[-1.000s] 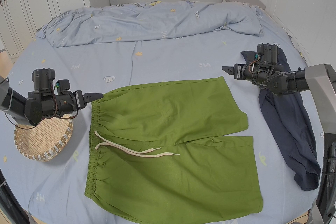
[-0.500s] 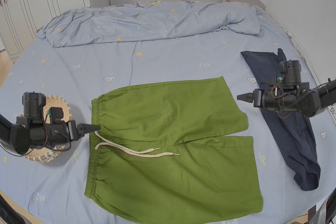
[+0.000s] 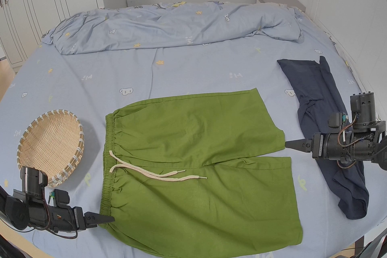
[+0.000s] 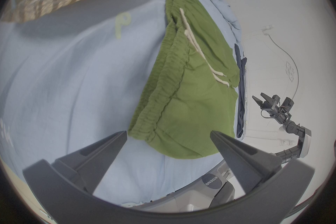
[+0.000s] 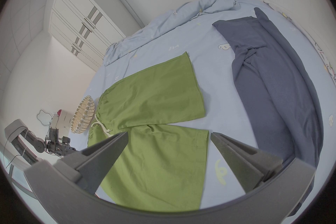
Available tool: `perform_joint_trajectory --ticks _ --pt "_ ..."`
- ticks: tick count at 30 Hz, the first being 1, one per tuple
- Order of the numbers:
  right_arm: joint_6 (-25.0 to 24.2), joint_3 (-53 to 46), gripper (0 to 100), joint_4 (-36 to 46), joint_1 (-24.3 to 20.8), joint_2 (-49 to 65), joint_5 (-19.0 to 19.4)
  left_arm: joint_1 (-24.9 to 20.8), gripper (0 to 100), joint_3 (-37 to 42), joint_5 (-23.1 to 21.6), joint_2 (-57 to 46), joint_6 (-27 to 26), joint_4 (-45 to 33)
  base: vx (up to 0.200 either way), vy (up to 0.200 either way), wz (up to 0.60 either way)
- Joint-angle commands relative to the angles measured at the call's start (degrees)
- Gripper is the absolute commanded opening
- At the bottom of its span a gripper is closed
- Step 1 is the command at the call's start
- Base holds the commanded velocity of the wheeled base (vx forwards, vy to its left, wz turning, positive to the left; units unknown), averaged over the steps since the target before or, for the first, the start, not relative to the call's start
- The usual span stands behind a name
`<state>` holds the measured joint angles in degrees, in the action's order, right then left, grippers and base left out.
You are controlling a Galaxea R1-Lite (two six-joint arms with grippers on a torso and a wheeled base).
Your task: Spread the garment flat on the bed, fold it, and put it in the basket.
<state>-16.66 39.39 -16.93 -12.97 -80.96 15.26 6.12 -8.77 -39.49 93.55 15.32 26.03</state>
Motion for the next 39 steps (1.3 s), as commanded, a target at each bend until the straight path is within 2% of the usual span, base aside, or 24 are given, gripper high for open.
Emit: perform_joint_trajectory --ticks 1,12,17,23,32,33,39 --pt "-0.03 -1.16 100 -0.03 -0.39 3.26 -0.06 0.3 100 1.56 -0.15 0.58 -0.12 -0.01 0.0 0.0 0.0" --pt "0.05 -1.33 100 -0.03 -0.56 4.4 -0.15 -1.55 100 -0.02 -0.77 7.88 -0.21 1.13 0.0 0.0 0.0" --pt "0.23 -1.42 100 -0.03 -0.65 4.4 -0.15 -1.99 100 -1.52 -0.77 12.18 -0.12 5.79 0.0 0.0 0.0" --pt "0.14 -1.42 100 -0.03 -0.65 4.4 -0.15 -1.37 100 -1.52 -0.86 12.88 -0.12 9.66 0.0 0.0 0.0" --pt "0.32 -1.51 100 -0.03 -0.65 4.23 -0.15 -1.29 100 -1.43 -0.86 12.53 -0.12 9.92 0.0 0.0 0.0" --pt "0.4 -1.59 100 -0.03 -0.65 4.23 -0.15 -1.2 0 -1.43 -0.86 12.53 -0.12 9.92 0.0 0.0 0.0" --pt "0.4 -1.77 100 -0.12 -0.56 4.14 -0.15 -0.14 0 0.42 -0.68 9.9 -0.21 9.92 0.0 0.0 0.0"
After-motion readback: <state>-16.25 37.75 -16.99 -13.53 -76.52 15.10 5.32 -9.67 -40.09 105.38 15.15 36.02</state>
